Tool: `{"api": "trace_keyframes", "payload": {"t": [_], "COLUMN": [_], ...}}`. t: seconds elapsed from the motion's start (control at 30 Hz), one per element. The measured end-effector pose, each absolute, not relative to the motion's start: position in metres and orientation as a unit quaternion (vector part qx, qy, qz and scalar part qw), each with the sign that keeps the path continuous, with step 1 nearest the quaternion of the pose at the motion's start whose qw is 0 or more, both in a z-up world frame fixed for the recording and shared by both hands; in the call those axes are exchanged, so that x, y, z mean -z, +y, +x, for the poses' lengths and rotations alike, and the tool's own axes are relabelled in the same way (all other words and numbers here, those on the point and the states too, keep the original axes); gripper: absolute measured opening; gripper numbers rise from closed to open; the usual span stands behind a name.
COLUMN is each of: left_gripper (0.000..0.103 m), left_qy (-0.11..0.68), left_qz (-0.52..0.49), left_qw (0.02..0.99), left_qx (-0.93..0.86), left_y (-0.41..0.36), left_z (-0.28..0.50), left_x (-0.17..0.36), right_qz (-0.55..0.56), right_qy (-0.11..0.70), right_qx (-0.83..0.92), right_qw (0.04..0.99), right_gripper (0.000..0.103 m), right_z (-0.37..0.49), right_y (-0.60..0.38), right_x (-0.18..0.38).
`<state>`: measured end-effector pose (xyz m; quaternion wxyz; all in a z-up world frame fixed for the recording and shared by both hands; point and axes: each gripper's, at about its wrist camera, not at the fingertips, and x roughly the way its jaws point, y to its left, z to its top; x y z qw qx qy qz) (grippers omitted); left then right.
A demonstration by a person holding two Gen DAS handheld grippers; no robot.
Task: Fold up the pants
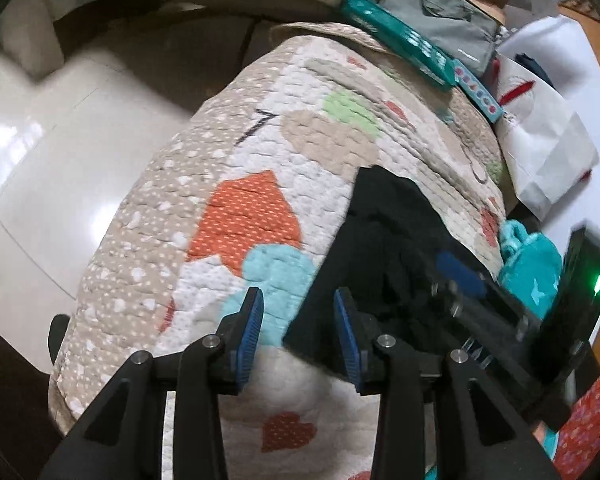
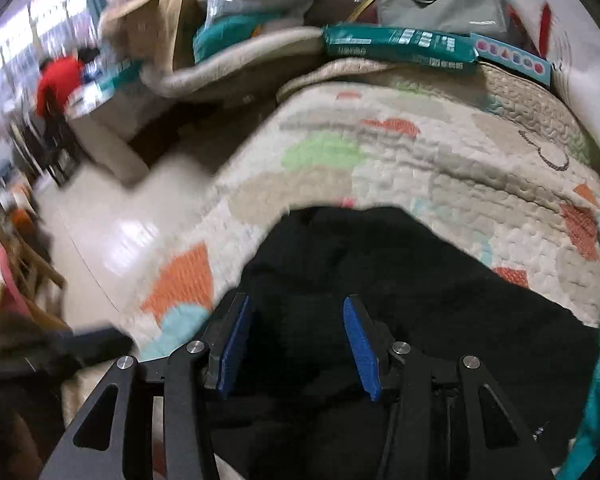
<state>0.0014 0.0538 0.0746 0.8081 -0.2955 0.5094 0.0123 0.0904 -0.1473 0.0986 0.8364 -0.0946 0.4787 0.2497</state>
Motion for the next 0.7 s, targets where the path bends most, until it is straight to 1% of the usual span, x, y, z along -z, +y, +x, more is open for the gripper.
{"api": "trace_keyframes", "payload": {"t": [0.1,0.17,0.2,0.27,0.33,0.37,0.47,0.57,0.67,0.7], "left_gripper": [0.036,0.036,0.036,0.036,0.036,0.036,0.036,0.036,0.036,0.036], "left_qy": [0.511,0.509,0.507,0.506,0.504,0.502,0.491,0.477,0.464,0.461], "left_qz": [-0.301,-0.292,-0.288,-0.288,-0.297,-0.305,-0.324,-0.309,-0.294,-0.298], "left_qw": [0.805,0.810,0.812,0.813,0.811,0.809,0.808,0.823,0.836,0.836], "left_qx": [-0.009,-0.002,0.003,0.014,0.018,0.021,0.026,0.012,-0.010,-0.012], "left_y": [0.056,0.051,0.049,0.044,0.043,0.044,0.057,0.075,0.094,0.100], "left_z": [0.009,0.016,0.021,0.032,0.040,0.044,0.044,0.037,0.031,0.030], "left_x": [-0.073,-0.073,-0.073,-0.070,-0.065,-0.062,-0.053,-0.048,-0.047,-0.047], "right_qz": [-0.185,-0.221,-0.225,-0.200,-0.196,-0.190,-0.124,-0.077,-0.093,-0.110], "right_qy": [0.491,0.517,0.537,0.556,0.545,0.528,0.492,0.478,0.492,0.498], "right_qx": [-0.185,-0.129,-0.095,-0.064,-0.019,-0.020,-0.099,-0.183,-0.193,-0.191], "right_qw": [0.831,0.817,0.808,0.804,0.815,0.828,0.856,0.856,0.844,0.838], "right_gripper": [0.052,0.052,0.056,0.069,0.069,0.069,0.069,0.069,0.069,0.067], "right_z": [0.086,0.092,0.094,0.095,0.093,0.090,0.085,0.083,0.094,0.097], "right_y": [-0.161,-0.187,-0.205,-0.233,-0.251,-0.253,-0.241,-0.210,-0.168,-0.155], "right_x": [-0.081,-0.067,-0.064,-0.068,-0.081,-0.090,-0.118,-0.132,-0.117,-0.108]}}
